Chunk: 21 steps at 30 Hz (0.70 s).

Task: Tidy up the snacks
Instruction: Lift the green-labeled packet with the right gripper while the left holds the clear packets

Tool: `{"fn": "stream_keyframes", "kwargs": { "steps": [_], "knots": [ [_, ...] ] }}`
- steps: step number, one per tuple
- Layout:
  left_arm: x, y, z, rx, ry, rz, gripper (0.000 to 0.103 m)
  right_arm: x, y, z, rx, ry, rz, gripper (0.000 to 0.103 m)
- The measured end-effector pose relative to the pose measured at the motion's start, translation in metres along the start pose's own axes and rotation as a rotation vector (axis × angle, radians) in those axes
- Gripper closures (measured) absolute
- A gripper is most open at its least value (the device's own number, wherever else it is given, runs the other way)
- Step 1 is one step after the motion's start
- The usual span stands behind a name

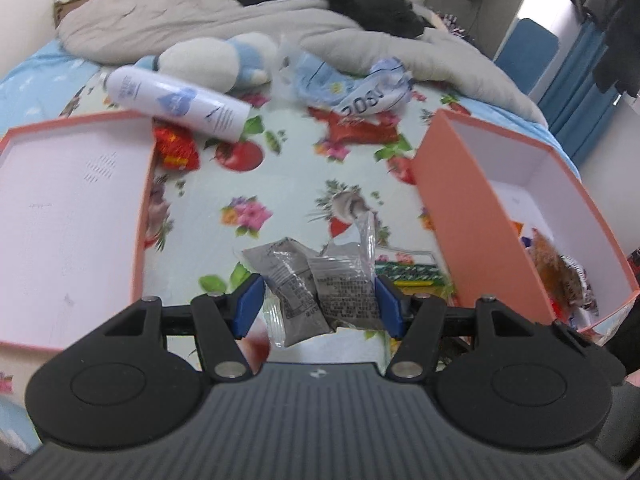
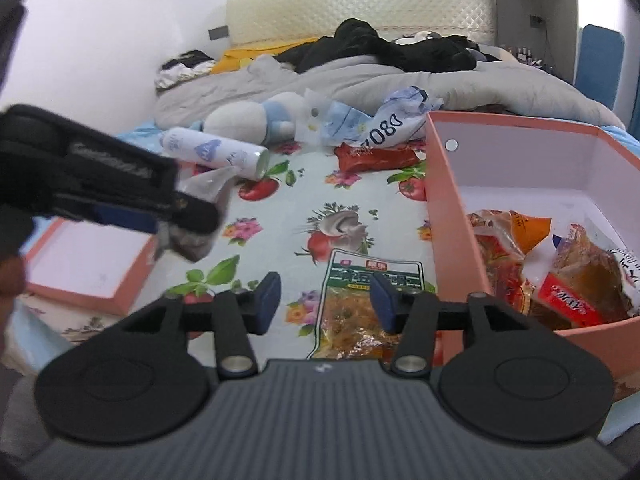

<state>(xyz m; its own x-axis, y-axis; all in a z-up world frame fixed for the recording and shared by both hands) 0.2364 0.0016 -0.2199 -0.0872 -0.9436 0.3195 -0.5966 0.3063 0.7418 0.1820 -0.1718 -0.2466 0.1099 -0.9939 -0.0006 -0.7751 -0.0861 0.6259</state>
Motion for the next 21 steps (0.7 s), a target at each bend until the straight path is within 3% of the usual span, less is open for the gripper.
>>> {"fn": "stream_keyframes", "kwargs": {
  "steps": [4,10,13,18,21],
  "knots": [
    [-0.013,-0.001,0.007,-0.014,0.019,-0.008,0.038,-0.010,-0.026,0.013,-0.038,0.029,0.065,0.034],
    [-0.018,-0.003,0.014,-0.028,0.031,-0.005,0.038,-0.015,-0.057,0.031,-0.132,0.056,0.129,0.034],
    [-0.018,-0.005,0.016,-0.033,0.030,0.001,0.038,-0.012,-0.062,0.034,-0.141,0.081,0.170,0.035],
    [-0.017,-0.012,0.019,-0.045,0.029,0.006,0.038,-0.005,-0.068,0.043,-0.161,0.074,0.164,0.036],
    [-0.018,-0.014,0.018,-0.045,0.027,-0.002,0.038,-0.002,-0.068,0.042,-0.166,0.064,0.139,0.048]
  ]
}}
Point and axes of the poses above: each gripper's, at about its wrist camera, not at the fingertips, and y roughly against the way its jaws point, x to its right, z to its underside, the point moved 8 cm from there along -y, roughly the way its jaws point, and after that the axes turned 8 degrees about z, right-handed, at the moved point
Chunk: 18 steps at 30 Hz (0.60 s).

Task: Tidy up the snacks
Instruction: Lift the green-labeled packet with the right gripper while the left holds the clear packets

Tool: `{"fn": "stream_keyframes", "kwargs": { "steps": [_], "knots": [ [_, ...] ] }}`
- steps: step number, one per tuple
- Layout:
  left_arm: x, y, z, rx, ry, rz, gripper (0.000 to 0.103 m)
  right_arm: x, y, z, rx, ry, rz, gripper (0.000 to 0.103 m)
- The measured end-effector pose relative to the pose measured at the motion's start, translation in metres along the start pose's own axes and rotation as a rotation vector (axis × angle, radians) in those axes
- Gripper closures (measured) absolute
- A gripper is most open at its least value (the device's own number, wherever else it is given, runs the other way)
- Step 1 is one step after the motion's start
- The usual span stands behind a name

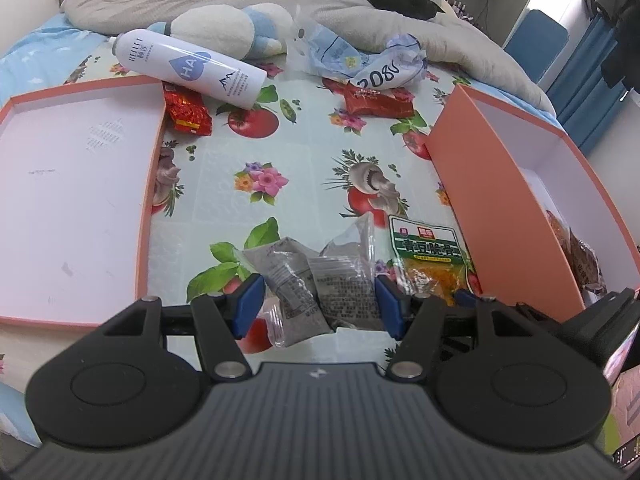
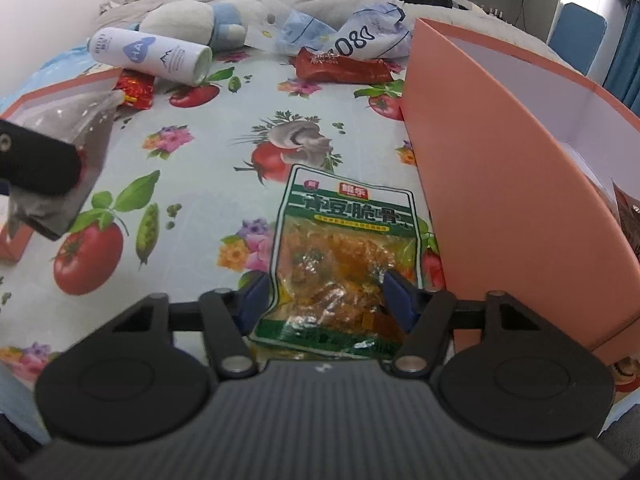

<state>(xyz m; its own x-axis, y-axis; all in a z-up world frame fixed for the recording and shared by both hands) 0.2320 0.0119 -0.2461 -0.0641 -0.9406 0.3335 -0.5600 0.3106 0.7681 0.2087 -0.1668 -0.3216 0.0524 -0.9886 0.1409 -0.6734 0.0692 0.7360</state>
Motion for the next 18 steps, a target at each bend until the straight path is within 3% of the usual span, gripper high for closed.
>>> {"fn": "stream_keyframes", "kwargs": {
  "steps": [8,18],
  "knots": [
    [0.007,0.006,-0.005,0.012,-0.010,-0.005,0.038,0.006,0.009,-0.009,-0.006,-0.018,-0.055,0.081],
    [0.022,0.033,-0.025,0.054,-0.030,-0.016,0.037,0.018,0.063,-0.042,0.085,-0.100,-0.142,0.085]
  ]
}}
Point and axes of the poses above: each gripper's, at about its wrist camera, not at the fingertips, and y roughly against the way its jaws point, x to its right, z to its underside, the point moved 8 cm from there along -y, roughly the way its jaws point, and after that the axes turned 8 degrees about z, right-handed, at the moved point
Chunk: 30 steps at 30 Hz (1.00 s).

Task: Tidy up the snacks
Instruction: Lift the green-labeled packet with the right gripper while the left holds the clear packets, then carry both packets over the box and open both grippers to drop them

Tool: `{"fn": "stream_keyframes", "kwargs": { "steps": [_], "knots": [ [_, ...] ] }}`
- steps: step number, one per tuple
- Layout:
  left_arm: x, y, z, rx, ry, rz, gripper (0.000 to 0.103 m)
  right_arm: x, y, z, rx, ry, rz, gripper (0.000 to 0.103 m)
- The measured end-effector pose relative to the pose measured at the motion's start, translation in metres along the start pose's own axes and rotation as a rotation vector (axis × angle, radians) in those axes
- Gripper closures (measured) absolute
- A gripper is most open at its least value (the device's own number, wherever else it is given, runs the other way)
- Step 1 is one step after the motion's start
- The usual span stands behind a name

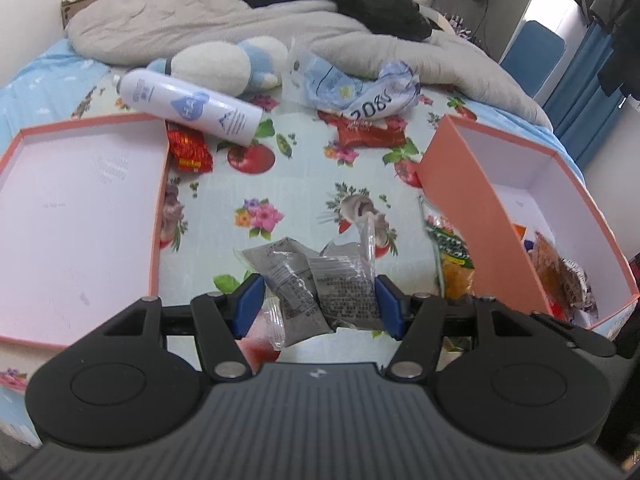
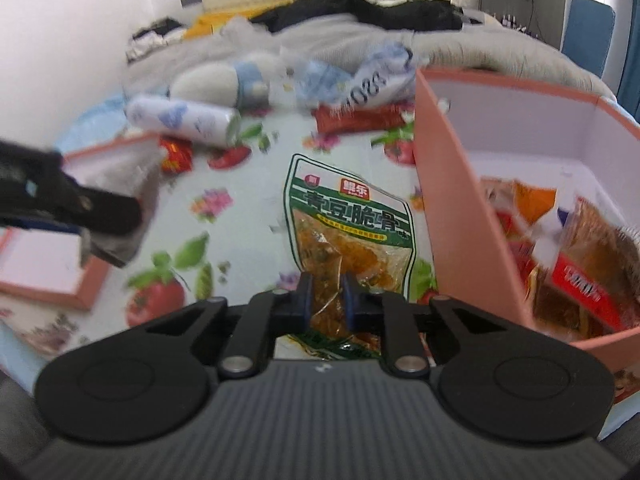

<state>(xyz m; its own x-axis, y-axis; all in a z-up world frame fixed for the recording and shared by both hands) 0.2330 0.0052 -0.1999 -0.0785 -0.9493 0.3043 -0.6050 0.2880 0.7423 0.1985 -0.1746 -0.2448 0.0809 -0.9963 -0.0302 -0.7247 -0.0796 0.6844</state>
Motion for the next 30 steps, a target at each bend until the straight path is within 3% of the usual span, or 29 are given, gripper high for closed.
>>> {"fn": "stream_keyframes", "kwargs": {
  "steps": [5,12,21,30],
  "knots": [
    [0.017,0.019,-0.017,0.036,-0.024,0.026,0.037,0.001,0.039,-0.025,0.072,-0.026,-0.060,0.085],
    [0.048,0.048,-0.045,0.107,-0.053,0.064,0.037,0.018,0.084,-0.059,0.187,-0.040,-0.065,0.085],
    [0.113,0.065,-0.081,0.202,-0.130,0.144,0.037,0.069,0.116,-0.101,0.325,-0.037,0.042,0.085],
    [0.191,0.026,-0.092,0.172,-0.210,0.236,0.037,0.151,0.120,-0.117,0.365,-0.088,0.162,0.085]
  ]
}}
Point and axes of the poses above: each gripper's, at about its wrist camera, not at the fingertips, and y roughly against the way its jaws point, x to its right, z to its underside, the point moved 8 cm from there along -y, roughly the way its jaws point, and after that the axes turned 8 degrees about z, right-handed, at the moved point
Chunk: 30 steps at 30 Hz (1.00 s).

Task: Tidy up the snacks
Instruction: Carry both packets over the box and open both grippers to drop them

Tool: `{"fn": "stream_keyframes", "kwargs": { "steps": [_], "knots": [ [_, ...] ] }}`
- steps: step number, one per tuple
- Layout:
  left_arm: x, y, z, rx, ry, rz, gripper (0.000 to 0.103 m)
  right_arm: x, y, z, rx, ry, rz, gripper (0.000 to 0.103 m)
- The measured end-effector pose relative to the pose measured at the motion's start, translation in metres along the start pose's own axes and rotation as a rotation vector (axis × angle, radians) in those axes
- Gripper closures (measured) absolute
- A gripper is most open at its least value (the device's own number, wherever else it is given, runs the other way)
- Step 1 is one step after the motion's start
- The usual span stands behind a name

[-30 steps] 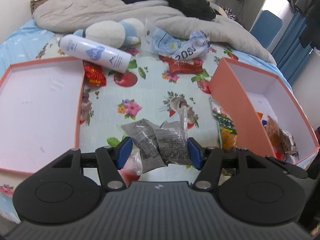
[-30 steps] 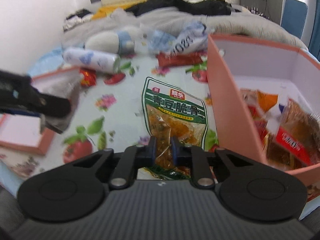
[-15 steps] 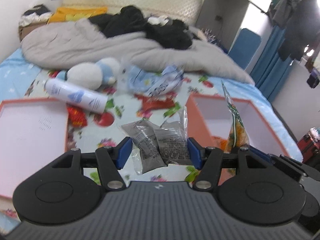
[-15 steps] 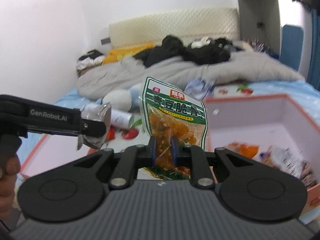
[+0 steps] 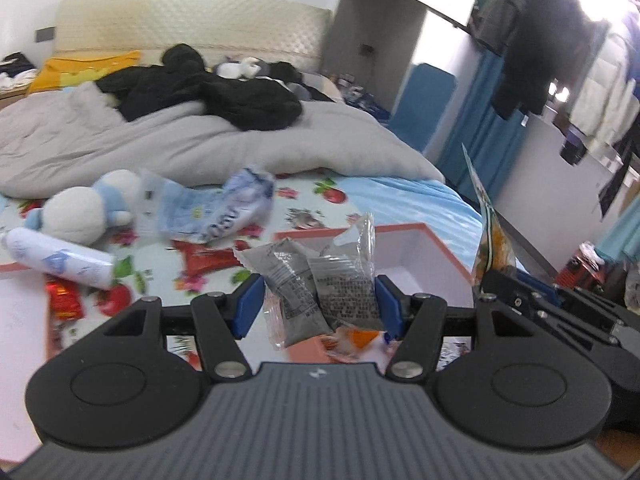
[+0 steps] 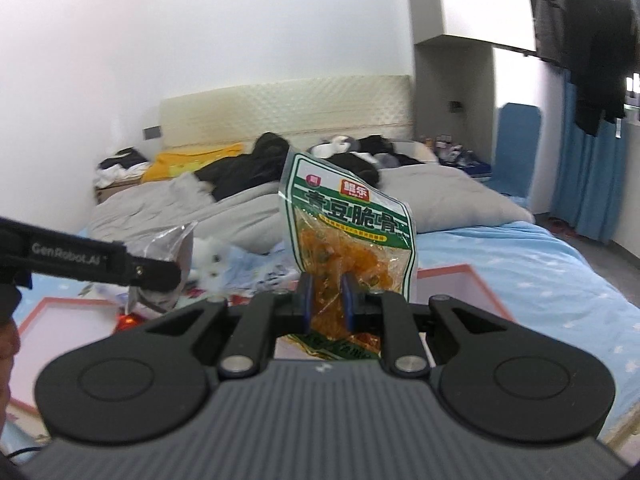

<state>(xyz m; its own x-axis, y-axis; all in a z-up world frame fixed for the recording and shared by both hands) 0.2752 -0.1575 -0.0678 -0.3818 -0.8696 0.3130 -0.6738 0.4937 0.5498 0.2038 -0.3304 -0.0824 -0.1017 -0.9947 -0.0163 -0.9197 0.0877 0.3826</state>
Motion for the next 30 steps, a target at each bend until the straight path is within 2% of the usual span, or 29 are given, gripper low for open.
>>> {"fn": "stream_keyframes", "kwargs": {
  "steps": [5,8,15,19,21,22,23,24,26,30],
  "knots": [
    [0.030,-0.050,0.015,-0.058,-0.028,0.050,0.037,0.037,-0.021,0.017,-0.025,0.007,0.087,0.085],
    [0.040,-0.081,0.028,-0.109,-0.011,0.068,0.037,0.054,-0.039,0.037,-0.082,-0.009,0.111,0.084],
    [0.049,-0.135,0.061,-0.232,-0.036,0.055,0.037,0.078,-0.073,0.088,-0.248,-0.079,0.101,0.084],
    [0.045,-0.150,0.075,-0.276,-0.033,0.051,0.037,0.084,-0.074,0.108,-0.294,-0.098,0.097,0.083],
    [0.042,-0.153,0.078,-0.290,-0.023,0.045,0.032,0.084,-0.075,0.112,-0.305,-0.107,0.093,0.080],
    [0.042,-0.152,0.077,-0.290,-0.022,0.044,0.028,0.085,-0.074,0.113,-0.308,-0.110,0.090,0.078],
    [0.042,-0.150,0.076,-0.283,-0.033,0.041,0.019,0.086,-0.072,0.114,-0.307,-0.114,0.087,0.071],
    [0.042,-0.147,0.074,-0.269,-0.044,0.031,0.016,0.085,-0.071,0.114,-0.303,-0.119,0.088,0.065],
    [0.042,-0.138,0.071,-0.247,-0.060,0.015,0.016,0.087,-0.069,0.112,-0.292,-0.124,0.093,0.044],
    [0.042,-0.121,0.062,-0.206,-0.066,0.017,0.015,0.087,-0.063,0.106,-0.272,-0.133,0.089,0.042]
  ]
}}
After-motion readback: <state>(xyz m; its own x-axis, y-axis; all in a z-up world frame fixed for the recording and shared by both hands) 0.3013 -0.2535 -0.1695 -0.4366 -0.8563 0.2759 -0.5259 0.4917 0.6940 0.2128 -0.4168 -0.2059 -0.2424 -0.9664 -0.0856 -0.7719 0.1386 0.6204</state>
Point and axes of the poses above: each gripper's, at about its wrist camera, not at the fingertips, and y roughly against the way its jaws point, x to its right, z to its underside, the point moved 8 cm from there along -y, roughly the way its jaws point, and after that the axes turned 8 degrees about z, right-handed, at the moved point
